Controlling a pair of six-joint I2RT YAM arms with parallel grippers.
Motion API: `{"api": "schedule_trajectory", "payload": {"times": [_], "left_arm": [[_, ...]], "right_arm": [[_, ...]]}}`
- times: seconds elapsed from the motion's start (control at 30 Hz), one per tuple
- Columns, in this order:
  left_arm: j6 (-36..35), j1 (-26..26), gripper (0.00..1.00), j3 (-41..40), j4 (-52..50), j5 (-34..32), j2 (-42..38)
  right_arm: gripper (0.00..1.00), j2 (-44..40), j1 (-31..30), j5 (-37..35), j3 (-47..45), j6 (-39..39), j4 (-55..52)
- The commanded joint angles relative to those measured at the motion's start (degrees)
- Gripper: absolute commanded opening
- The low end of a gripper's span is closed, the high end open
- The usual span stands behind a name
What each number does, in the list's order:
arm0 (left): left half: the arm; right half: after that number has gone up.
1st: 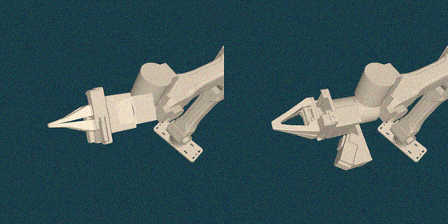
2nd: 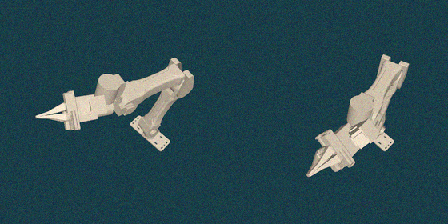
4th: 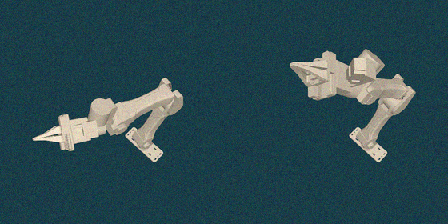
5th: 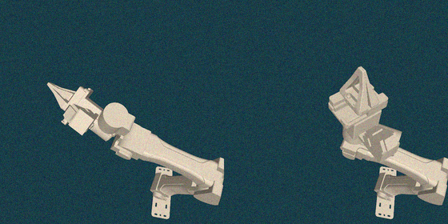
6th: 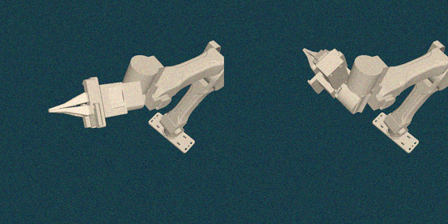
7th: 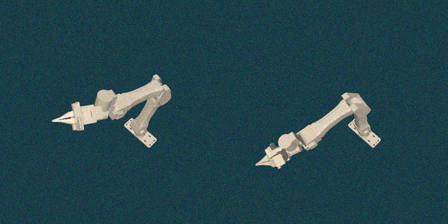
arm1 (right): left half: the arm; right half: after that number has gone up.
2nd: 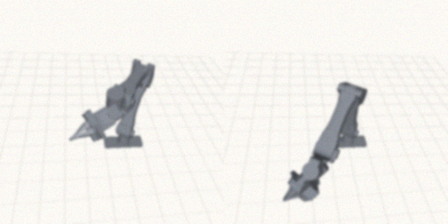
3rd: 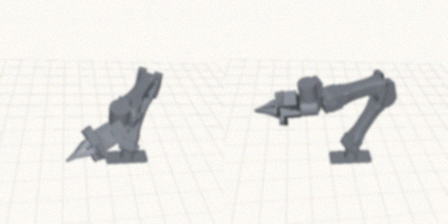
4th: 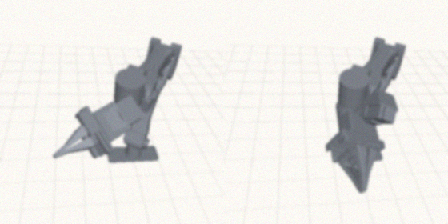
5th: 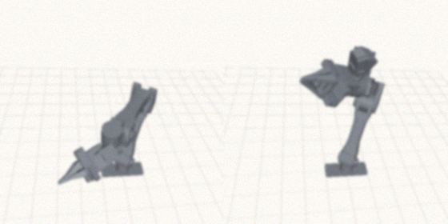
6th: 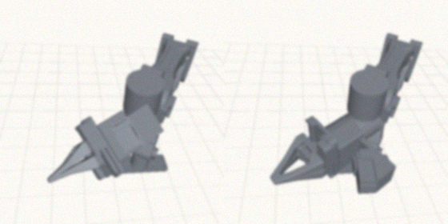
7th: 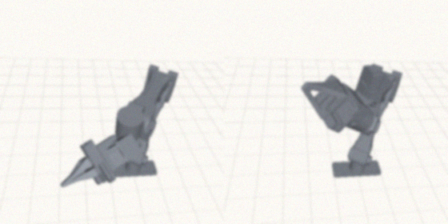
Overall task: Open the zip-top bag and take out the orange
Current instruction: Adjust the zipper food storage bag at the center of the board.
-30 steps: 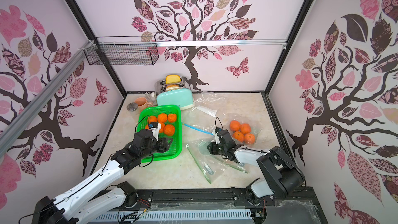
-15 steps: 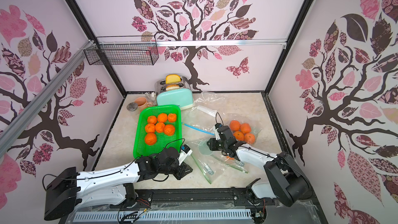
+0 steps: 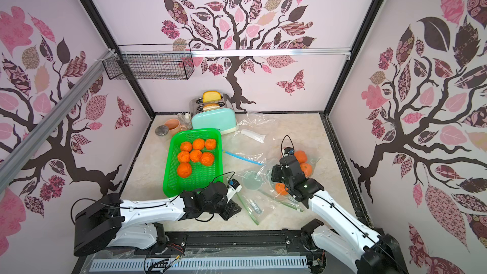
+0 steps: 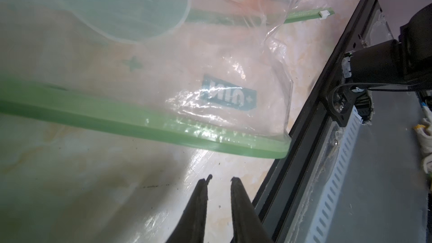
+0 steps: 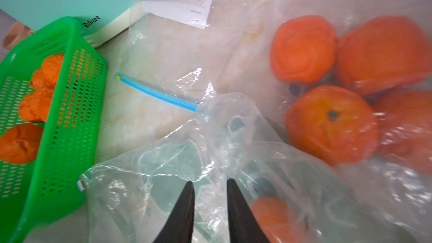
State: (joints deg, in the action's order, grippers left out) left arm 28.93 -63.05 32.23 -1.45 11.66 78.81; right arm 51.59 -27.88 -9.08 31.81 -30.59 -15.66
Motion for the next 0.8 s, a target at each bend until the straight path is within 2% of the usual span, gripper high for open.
{"api": "schedule_trajectory", "payload": {"times": [0.0,0.17,0.3,0.5,0.6,0.77], "left_arm": [[0.0,-0.2,0.23,1.1,5.1,-0.7,3.4],[-0.3,-0.3,0.27,2.8,8.4,-1.9,8.9],[-0.1,-0.3,0.29,3.7,10.3,-2.8,10.7],[-0.7,-0.5,0.32,4.3,13.7,-2.5,10.3],[-1.4,-0.6,0.36,5.0,14.1,-2.3,10.6],[-2.2,-0.9,0.46,5.9,15.8,-1.4,12.7]], "right_arm": [[0.23,-0.9,0.7,-7.8,-0.4,-3.7,-7.1],[0.20,1.0,0.9,-11.3,-0.7,-8.3,-9.4],[0.18,3.4,1.9,-11.0,-1.8,-9.8,-8.4],[0.14,6.2,2.1,-7.7,-5.3,-11.7,-4.1],[0.14,8.9,2.3,-6.5,-6.5,-11.9,-2.0],[0.14,12.5,2.4,-0.2,-7.4,-11.0,1.7]]}}
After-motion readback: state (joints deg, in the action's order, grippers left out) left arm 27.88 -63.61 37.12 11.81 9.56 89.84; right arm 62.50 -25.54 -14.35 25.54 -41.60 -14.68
